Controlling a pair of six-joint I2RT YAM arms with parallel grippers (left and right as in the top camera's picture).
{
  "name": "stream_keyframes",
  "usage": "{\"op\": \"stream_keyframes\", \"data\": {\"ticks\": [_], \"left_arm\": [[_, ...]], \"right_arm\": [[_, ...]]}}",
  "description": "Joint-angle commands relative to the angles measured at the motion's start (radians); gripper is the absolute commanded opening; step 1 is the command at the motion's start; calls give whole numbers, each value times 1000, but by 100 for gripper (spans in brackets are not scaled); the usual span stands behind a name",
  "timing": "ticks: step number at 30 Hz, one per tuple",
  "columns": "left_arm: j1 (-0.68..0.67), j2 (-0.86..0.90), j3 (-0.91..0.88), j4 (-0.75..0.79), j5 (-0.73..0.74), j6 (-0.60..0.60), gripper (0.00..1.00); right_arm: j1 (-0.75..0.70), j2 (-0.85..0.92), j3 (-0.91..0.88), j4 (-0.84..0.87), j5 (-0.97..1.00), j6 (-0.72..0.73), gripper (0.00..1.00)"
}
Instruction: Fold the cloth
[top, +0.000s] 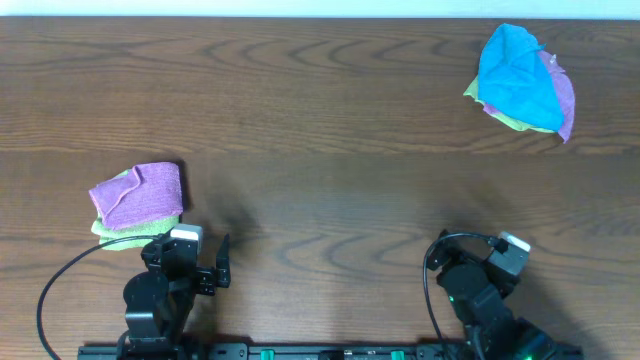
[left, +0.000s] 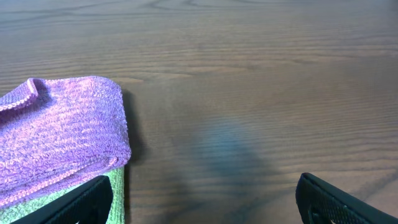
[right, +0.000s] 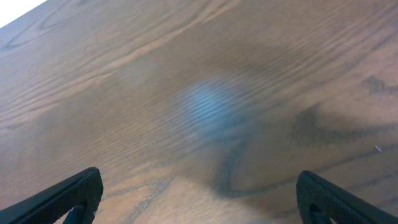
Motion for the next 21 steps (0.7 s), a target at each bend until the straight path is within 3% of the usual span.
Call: {"op": "stream_keyframes", "data": {"ticks": [1,4,8,11,21], "left_arm": [[-5,-9,-16,-2,-17,6,95],[-5,-9,-16,-2,-17,6,95],[-5,-9,-16,-2,-17,6,95],[-5,-9,-16,-2,-17,6,95],[-5,-9,-16,-2,-18,6,95]], "right_arm": [[-87,-6,-6,0,-29,7,99],[-224,-24,-8,2,-87,-69,99],[-361,-100,-13,42,-250,-423,99],[-463,-156,-19,41,-332,-586,99],[-652,-311,-124,43,-573,-855,99]]}}
